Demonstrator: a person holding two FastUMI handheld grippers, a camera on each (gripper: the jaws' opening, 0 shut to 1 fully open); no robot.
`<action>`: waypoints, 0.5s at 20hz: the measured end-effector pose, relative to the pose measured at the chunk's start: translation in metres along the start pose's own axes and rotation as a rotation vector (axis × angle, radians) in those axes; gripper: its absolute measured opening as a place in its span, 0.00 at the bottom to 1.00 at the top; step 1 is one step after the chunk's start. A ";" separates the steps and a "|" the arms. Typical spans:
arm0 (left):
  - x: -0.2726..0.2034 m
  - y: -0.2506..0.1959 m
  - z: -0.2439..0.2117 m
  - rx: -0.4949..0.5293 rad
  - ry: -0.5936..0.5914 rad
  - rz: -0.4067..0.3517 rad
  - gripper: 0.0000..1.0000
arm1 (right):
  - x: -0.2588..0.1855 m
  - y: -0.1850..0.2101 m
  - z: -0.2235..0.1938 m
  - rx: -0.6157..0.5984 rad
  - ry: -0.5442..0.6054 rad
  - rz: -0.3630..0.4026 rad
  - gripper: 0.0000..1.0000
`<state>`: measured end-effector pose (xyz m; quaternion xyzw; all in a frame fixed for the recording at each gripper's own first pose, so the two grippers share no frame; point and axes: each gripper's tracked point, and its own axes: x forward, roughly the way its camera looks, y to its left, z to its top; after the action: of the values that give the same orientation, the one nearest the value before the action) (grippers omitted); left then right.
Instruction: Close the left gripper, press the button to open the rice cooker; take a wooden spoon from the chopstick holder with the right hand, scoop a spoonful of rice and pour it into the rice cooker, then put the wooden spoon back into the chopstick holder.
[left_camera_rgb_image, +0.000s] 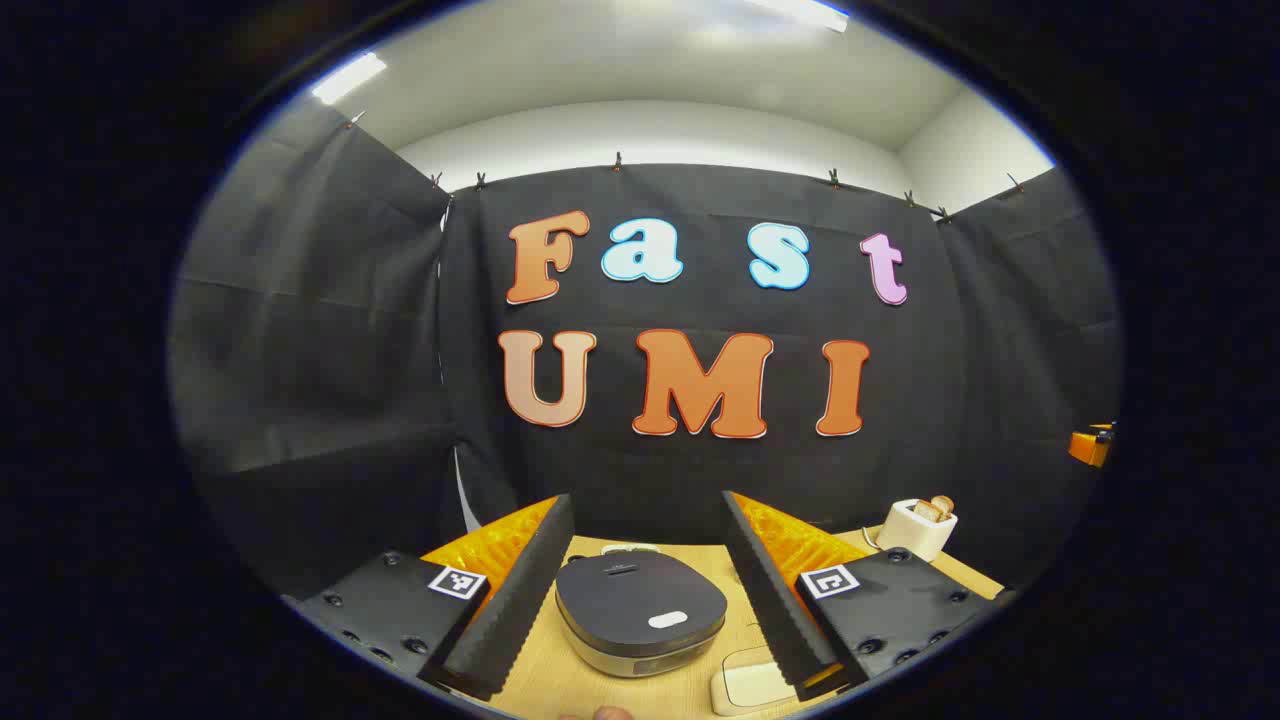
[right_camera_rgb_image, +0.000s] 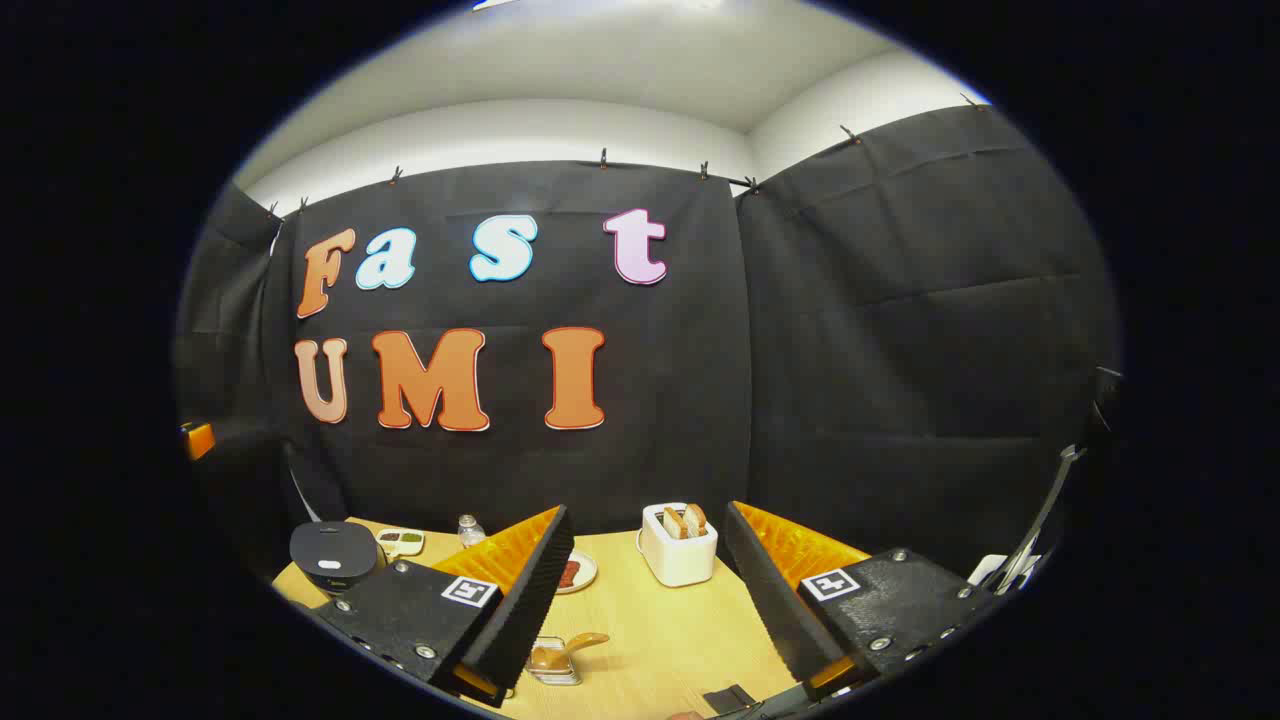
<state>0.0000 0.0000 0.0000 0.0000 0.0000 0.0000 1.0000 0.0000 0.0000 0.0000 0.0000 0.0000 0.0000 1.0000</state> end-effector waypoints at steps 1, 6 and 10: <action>0.003 -0.002 0.003 0.001 -0.008 -0.005 0.96 | 0.000 0.000 0.000 0.001 -0.003 -0.002 0.95; 0.005 -0.007 0.012 0.000 -0.035 -0.016 0.96 | 0.001 0.003 0.001 0.019 -0.004 0.014 0.95; 0.006 -0.010 0.004 0.012 -0.013 -0.022 0.96 | 0.003 0.002 -0.001 0.010 0.005 0.015 0.95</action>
<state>0.0060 -0.0100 0.0040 0.0061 -0.0067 -0.0109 0.9999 0.0033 0.0015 -0.0015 0.0050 0.0023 0.0076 1.0000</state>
